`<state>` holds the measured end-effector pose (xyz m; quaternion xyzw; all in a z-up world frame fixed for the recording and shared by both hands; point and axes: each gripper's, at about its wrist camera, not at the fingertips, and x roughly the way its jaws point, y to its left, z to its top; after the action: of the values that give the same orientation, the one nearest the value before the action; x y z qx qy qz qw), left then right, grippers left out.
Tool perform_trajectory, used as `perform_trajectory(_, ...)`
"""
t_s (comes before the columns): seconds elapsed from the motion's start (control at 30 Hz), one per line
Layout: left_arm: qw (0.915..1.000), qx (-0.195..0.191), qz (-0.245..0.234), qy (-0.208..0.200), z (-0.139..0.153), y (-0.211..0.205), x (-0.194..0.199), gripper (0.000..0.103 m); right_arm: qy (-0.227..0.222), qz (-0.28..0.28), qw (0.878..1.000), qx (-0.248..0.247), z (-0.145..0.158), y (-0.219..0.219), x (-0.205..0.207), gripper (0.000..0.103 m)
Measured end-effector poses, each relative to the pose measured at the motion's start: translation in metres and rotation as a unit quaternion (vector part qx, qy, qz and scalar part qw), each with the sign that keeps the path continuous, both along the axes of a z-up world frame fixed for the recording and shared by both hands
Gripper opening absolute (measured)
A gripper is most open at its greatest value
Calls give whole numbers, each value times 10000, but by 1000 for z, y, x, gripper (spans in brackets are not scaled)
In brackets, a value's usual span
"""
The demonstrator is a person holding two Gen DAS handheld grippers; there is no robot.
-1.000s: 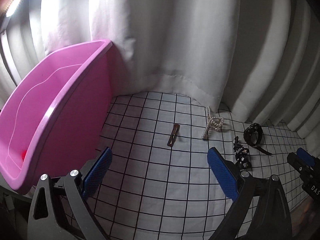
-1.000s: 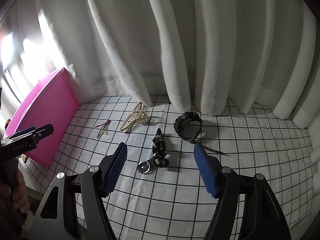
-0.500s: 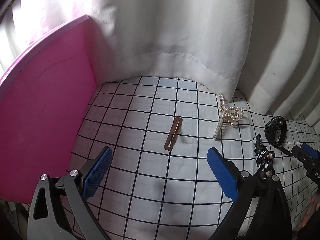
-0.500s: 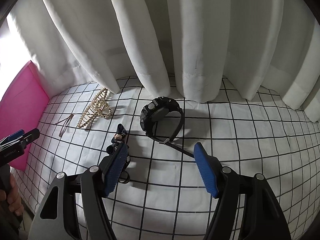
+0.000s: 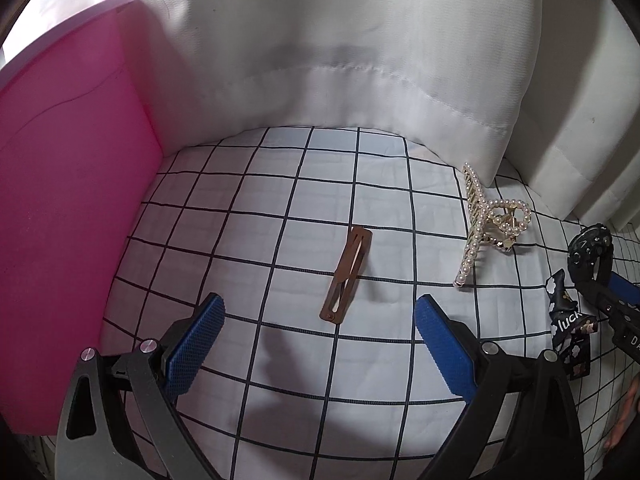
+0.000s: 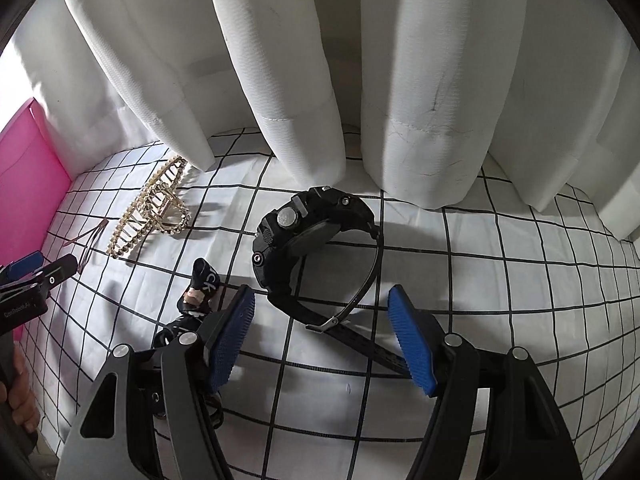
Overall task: Organize jewelry
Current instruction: 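Grasp the brown hair clip with the left tool while the right tool grasps the black watch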
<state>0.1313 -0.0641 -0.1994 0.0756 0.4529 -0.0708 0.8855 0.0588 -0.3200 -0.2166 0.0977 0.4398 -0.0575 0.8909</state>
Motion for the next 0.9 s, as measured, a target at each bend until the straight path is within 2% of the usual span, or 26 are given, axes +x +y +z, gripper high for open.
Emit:
perform_trajectory(0.37,10000,40,-8,89,-18,-13,19,94,103,-8,9999,-52,-11,-2,18,66)
perform_trajectory(0.7,9996,-175,126,208,-28,-5,40,94,45,17,9999,-149,-13,2,27,66)
perform_trajectory(0.9,9996,-219,114,107,-31,-5,55,95,3,12,9997,-257,-16,10,39,66)
